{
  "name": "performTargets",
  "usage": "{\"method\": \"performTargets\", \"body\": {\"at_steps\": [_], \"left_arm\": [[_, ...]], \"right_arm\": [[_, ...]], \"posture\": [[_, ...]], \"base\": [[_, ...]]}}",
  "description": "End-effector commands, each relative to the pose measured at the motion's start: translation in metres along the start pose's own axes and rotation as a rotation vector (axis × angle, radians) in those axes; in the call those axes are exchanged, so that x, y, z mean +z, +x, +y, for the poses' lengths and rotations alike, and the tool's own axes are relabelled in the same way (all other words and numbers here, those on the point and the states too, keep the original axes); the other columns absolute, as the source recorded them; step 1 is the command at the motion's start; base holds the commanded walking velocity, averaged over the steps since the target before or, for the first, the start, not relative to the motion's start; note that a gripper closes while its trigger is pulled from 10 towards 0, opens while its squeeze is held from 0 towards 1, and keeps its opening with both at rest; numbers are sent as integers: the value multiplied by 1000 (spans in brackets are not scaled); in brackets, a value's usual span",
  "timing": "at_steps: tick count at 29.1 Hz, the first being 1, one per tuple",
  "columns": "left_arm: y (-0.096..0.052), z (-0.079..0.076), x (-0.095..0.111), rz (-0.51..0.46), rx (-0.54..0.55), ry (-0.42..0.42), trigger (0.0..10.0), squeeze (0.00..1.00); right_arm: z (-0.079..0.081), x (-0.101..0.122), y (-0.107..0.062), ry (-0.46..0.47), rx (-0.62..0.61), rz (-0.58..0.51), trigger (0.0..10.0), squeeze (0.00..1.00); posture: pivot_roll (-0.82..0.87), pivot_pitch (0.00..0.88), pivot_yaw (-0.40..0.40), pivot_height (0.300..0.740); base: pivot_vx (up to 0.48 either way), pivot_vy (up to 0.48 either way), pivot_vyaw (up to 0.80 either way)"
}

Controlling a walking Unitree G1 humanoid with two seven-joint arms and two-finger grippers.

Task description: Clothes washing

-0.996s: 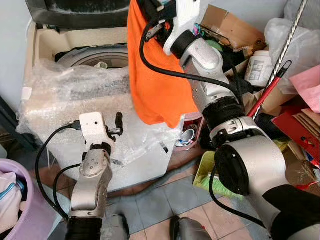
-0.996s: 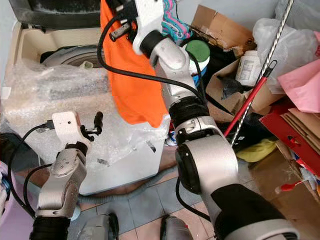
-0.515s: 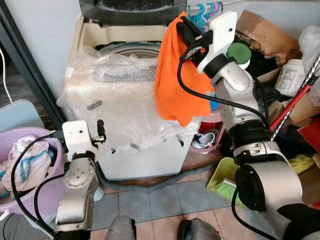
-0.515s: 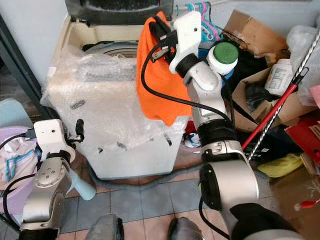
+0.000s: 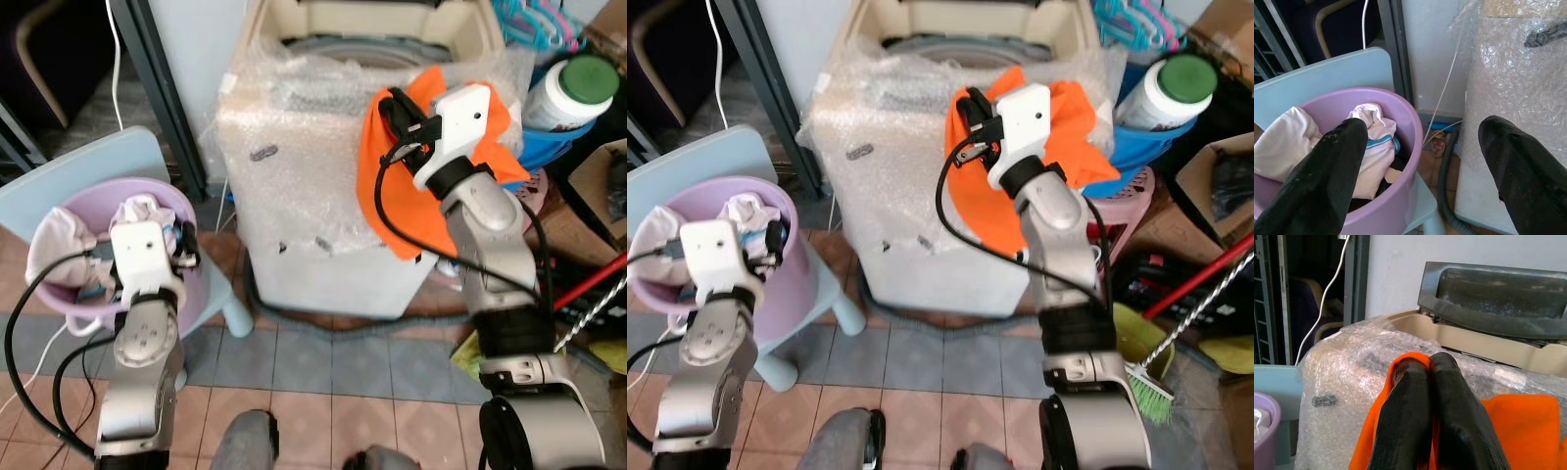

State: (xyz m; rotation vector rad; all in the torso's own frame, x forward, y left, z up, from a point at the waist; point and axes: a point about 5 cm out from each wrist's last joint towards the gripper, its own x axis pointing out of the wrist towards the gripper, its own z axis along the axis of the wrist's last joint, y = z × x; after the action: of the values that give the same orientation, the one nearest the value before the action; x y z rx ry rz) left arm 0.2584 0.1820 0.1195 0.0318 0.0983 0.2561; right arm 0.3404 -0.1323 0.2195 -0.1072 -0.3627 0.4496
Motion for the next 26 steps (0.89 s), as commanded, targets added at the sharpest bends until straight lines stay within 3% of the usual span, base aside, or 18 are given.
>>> {"method": "performTargets", "body": {"at_steps": [1, 4, 6, 9, 12, 26], "left_arm": [[-4, 1, -5, 12, 1, 8, 10000, 0], [-5, -1, -6, 15, -4, -16, 10000, 0], [-4, 0, -8, 28, 5, -36, 10000, 0], [0, -3, -8, 31, -12, -41, 10000, 0], [2, -4, -9, 36, -14, -41, 10000, 0], [3, -5, -14, 57, 1, -77, 10000, 0]], "right_arm": [[1, 10, -1, 13, -47, -43, 10000, 0], [6, 11, -5, -35, -95, -47, 10000, 0], [5, 12, -3, -4, -141, -49, 10000, 0], [5, 24, 5, -61, -115, -79, 10000, 0], [1, 26, 9, -61, -110, -79, 10000, 0], [-7, 34, 23, -65, -182, -94, 10000, 0]], "posture": [[19, 105, -19, 740], [20, 100, -24, 740], [14, 92, -20, 740], [3, 99, -24, 740], [-1, 95, -32, 740], [3, 99, -40, 740]], "base": [[0, 0, 600], [0, 0, 500], [0, 0, 469], [0, 0, 463], [0, 0, 463], [402, 0, 58]]}}
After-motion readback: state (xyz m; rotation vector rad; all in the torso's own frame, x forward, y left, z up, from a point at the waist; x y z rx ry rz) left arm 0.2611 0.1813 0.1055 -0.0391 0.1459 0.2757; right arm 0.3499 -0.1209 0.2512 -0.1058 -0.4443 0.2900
